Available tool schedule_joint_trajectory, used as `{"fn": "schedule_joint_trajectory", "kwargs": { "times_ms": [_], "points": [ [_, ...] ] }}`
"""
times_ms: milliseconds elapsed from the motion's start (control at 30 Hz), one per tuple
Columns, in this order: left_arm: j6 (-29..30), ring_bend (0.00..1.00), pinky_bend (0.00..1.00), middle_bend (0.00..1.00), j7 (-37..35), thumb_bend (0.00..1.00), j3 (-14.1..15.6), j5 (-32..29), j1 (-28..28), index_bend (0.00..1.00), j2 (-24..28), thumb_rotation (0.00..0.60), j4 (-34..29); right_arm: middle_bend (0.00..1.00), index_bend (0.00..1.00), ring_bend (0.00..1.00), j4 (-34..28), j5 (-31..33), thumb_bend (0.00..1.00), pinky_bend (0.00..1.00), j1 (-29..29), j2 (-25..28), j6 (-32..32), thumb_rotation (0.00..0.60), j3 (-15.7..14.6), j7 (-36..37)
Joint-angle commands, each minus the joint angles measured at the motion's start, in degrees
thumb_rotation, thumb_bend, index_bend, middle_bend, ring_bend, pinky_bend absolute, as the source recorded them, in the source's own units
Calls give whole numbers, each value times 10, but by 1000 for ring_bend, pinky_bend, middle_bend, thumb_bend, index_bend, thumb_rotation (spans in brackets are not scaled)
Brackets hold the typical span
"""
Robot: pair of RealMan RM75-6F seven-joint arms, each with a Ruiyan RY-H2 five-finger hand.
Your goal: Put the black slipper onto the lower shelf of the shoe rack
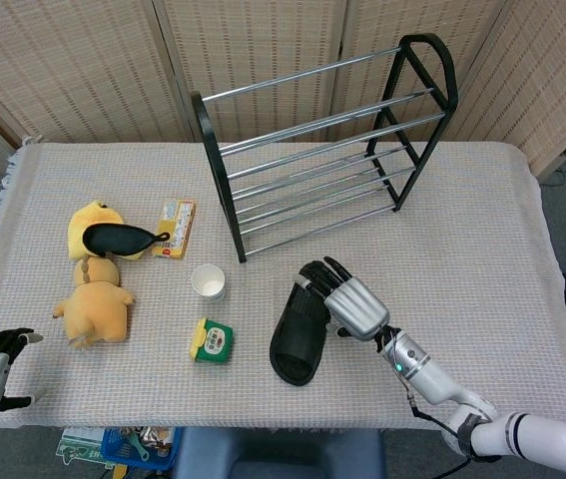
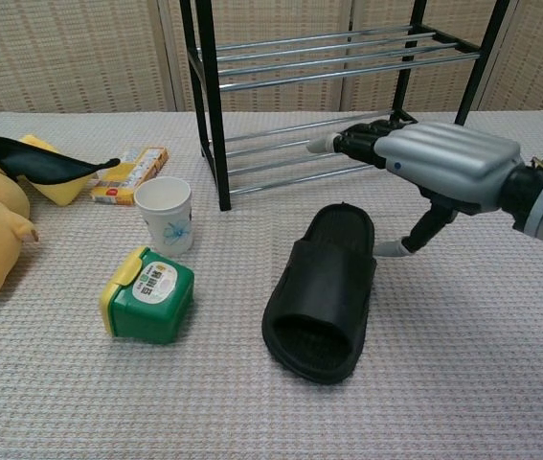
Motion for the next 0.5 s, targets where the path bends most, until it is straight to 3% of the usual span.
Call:
{"fn": "schedule_joint_trajectory", "kwargs": {
  "times_ms": [33,133,233,500],
  "points": [
    [-2,182,257,225,2,151,0,0,-2,278,-2,600,0,177,0,0,-7,34,426,0,10,24,-45,600,-2,-5],
    [-4,182,257,225,3,151,0,1,-3,278,-2,600,-2,224,0,0,-10,52,557,0,18,35,-77,600,-11,5],
    [-4,182,257,225,5,151,0,0,-3,278,-1,600,-3,253,0,0,-7,56,622,0,24,38,-93,600,-20,15],
    [-1,182,257,225,8,152,2,1,-1,278,0,600,-8,266,0,0,9,44,675,0,31,23,-94,600,-37,45]
  ]
}}
